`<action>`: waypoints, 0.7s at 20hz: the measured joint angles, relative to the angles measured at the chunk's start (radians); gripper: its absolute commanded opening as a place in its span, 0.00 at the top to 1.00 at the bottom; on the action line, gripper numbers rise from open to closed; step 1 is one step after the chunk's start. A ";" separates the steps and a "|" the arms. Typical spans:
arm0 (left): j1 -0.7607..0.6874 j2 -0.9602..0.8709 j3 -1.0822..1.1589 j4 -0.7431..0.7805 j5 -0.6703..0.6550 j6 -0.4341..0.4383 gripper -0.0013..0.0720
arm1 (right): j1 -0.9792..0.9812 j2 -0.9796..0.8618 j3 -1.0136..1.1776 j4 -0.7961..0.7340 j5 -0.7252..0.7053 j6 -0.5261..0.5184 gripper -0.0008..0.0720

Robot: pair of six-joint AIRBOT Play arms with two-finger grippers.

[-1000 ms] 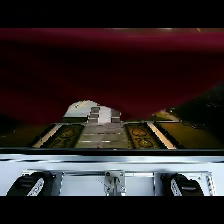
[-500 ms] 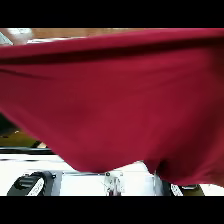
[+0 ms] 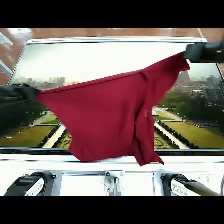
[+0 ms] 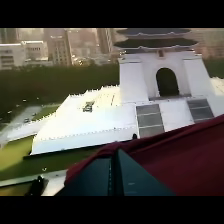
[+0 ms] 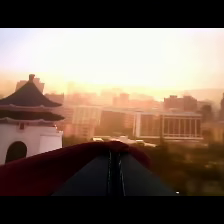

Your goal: Fold the shirts.

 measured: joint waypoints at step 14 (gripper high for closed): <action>-0.002 -0.523 -0.037 -0.375 0.373 -0.016 0.09 | 0.023 -0.356 -0.009 0.121 -0.280 0.219 0.05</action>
